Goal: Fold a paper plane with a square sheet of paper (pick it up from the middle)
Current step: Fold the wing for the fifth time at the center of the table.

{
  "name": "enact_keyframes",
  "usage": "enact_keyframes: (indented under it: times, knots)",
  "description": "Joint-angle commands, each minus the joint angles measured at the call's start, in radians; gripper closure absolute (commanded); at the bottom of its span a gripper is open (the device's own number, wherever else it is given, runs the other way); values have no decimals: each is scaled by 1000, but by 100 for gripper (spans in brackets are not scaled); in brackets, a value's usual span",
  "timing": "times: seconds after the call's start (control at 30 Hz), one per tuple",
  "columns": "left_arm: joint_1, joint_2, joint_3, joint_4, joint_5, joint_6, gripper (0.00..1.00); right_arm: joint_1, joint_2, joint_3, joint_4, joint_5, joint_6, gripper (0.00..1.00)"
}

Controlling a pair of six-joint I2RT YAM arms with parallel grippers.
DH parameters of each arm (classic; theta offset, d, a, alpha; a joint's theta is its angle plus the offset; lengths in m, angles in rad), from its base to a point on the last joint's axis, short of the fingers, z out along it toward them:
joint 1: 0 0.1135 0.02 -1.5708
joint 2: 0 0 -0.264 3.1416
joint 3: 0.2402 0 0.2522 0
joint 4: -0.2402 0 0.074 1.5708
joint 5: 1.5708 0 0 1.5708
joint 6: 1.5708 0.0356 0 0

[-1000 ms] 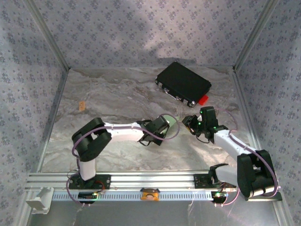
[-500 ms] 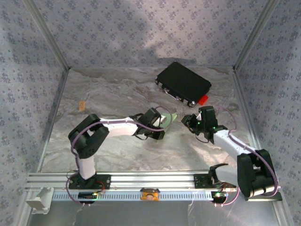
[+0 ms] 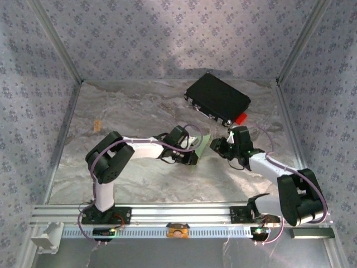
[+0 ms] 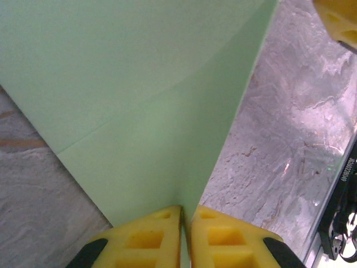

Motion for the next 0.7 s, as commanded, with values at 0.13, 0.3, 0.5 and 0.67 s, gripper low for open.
enact_keyframes:
  times: [0.13,0.3,0.5,0.67]
  knots:
    - [-14,-39,1,-25,-66,49,87,23,78,105,-112,-74,2,59]
    - [-63,-43,37,-119,-159,115,87,39,100,166,-192,-35,47,46]
    - [-104,-76,38,-142,-269,133,87,37,175,263,-391,57,102,47]
    - [-130,-88,58,-192,-338,176,86,44,218,303,-433,44,98,48]
